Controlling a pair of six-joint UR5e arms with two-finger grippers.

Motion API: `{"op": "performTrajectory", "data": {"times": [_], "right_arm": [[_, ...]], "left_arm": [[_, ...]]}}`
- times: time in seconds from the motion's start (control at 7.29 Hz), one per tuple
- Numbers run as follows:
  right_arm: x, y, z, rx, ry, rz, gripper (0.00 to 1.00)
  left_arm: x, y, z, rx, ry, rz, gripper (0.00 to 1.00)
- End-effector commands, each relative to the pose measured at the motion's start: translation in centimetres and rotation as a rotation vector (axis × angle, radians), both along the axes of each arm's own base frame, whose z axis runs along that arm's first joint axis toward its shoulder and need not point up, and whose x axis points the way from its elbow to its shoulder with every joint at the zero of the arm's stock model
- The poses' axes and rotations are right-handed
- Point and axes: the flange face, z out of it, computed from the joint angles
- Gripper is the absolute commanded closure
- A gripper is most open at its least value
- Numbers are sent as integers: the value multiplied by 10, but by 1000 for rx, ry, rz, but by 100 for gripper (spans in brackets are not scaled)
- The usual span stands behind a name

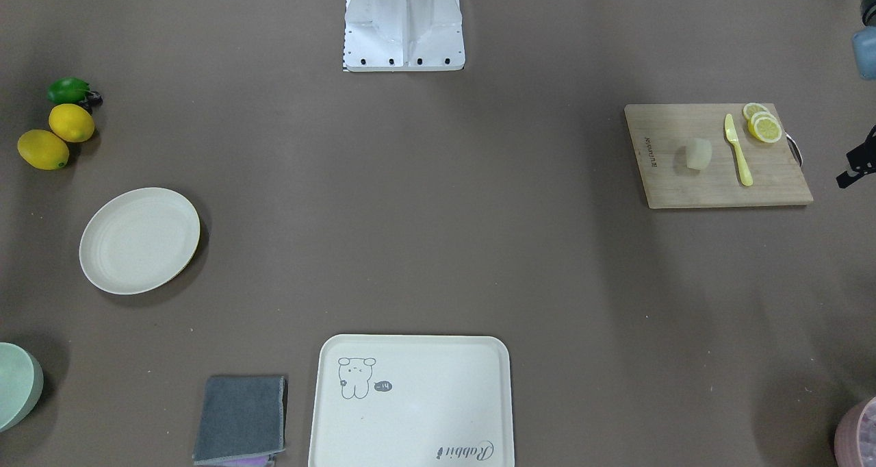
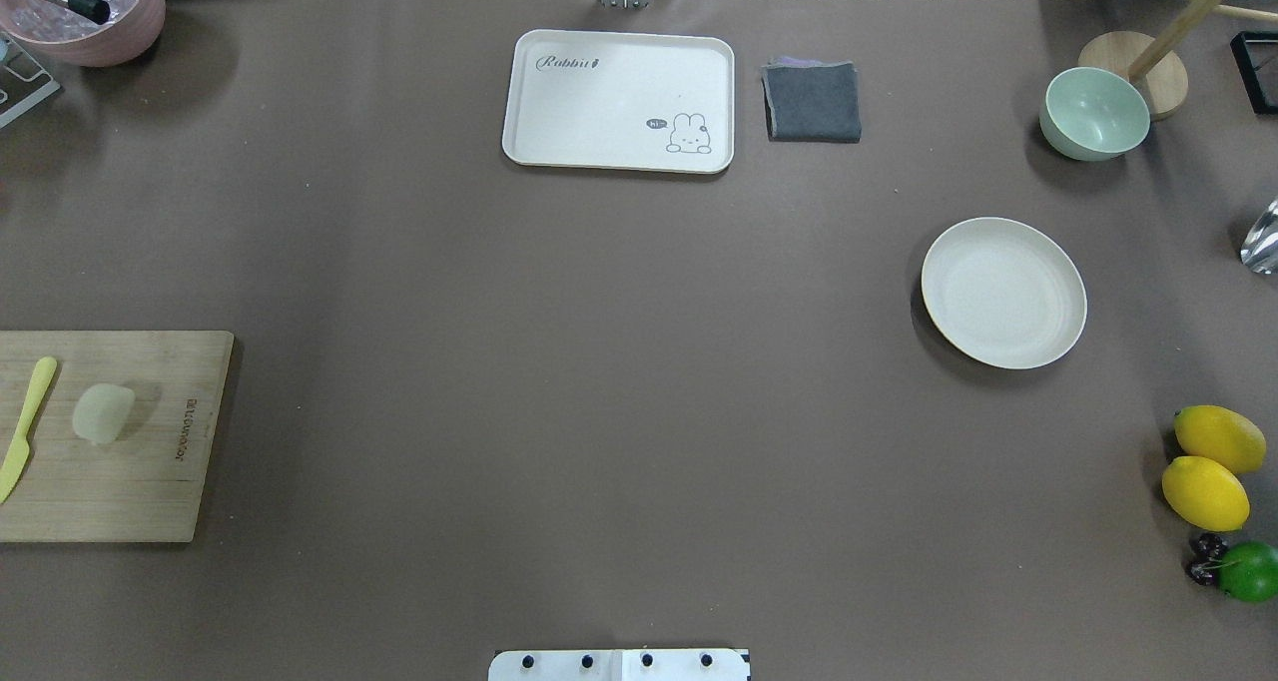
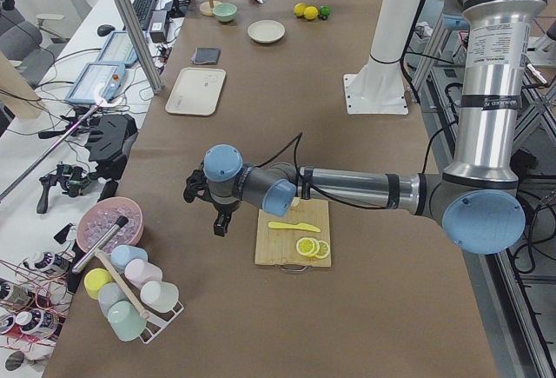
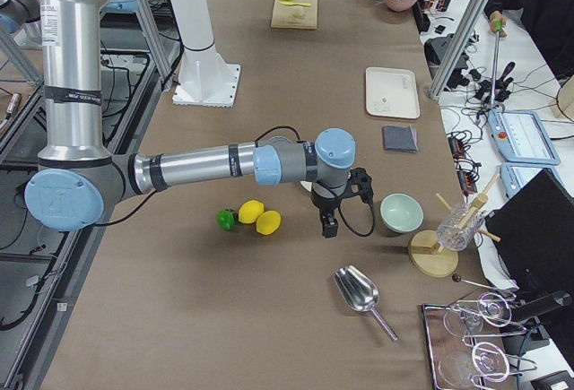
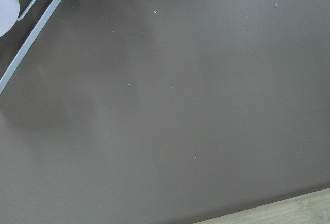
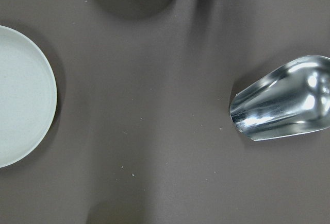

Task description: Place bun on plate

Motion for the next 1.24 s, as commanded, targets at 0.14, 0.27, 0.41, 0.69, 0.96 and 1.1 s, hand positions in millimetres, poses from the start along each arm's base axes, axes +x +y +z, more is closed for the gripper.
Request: {"op": "performTrajectory", "data": {"times": [0.14,0.27,0.41,0.69,0.96,1.1], "right_arm": [[-3,-3,1,-1,-1,-6,0],[-3,-2,-2,4,-2,-5,0],[-3,-3,1,-1,-1,-6,0],[-3,-3,2,-1,4,-7,0],[-3,-2,4,-4,3,-7,0],[-5,-1,4,-6,3,-10,0]], "left_arm": [[1,2,-12,-18,11,-29,2],[3,3,-10,-20,5,-27,2],[3,3,-10,-18,5,-27,2],[3,8,-7,-12,6,-25,2],[6,8,-6,-3,15,-14,2],[6,12,-2,-12,13,-11,2]]}}
